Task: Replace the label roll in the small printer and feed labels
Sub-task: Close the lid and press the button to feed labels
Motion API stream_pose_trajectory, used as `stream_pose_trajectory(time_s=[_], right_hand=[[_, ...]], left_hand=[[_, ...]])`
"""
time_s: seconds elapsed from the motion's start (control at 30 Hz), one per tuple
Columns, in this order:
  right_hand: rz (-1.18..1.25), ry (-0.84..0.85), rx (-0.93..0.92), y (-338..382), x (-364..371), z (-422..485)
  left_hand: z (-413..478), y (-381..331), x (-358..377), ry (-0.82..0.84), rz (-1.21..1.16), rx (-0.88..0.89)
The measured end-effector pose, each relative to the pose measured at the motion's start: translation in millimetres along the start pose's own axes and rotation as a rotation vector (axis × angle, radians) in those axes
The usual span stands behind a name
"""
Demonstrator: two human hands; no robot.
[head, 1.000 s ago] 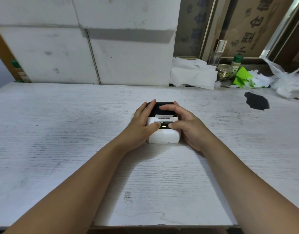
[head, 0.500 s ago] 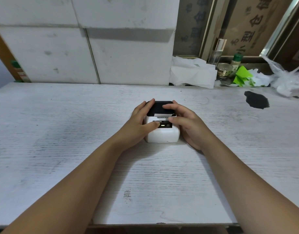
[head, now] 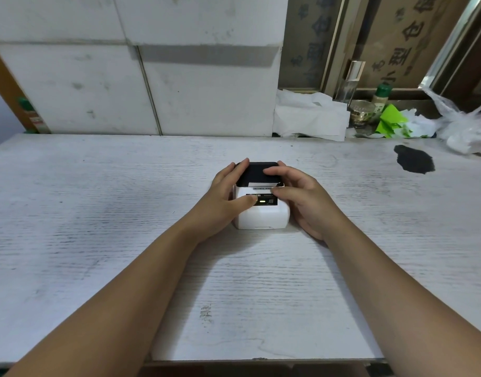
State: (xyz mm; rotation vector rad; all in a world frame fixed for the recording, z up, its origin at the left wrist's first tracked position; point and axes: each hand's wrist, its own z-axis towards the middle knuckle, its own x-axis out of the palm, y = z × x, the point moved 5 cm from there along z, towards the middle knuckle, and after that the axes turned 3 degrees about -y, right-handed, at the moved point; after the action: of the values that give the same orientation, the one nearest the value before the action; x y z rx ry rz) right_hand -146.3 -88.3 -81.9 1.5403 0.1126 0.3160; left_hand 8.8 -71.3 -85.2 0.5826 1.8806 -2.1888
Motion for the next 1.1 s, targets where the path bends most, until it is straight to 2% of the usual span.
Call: stream_pose_trajectory(time_s=[1.1], right_hand=[[-0.004, -0.02, 0.008, 4.4, 1.8, -3.8]], left_hand=[[0.6, -0.5, 0.7, -0.009, 0.004, -0.008]])
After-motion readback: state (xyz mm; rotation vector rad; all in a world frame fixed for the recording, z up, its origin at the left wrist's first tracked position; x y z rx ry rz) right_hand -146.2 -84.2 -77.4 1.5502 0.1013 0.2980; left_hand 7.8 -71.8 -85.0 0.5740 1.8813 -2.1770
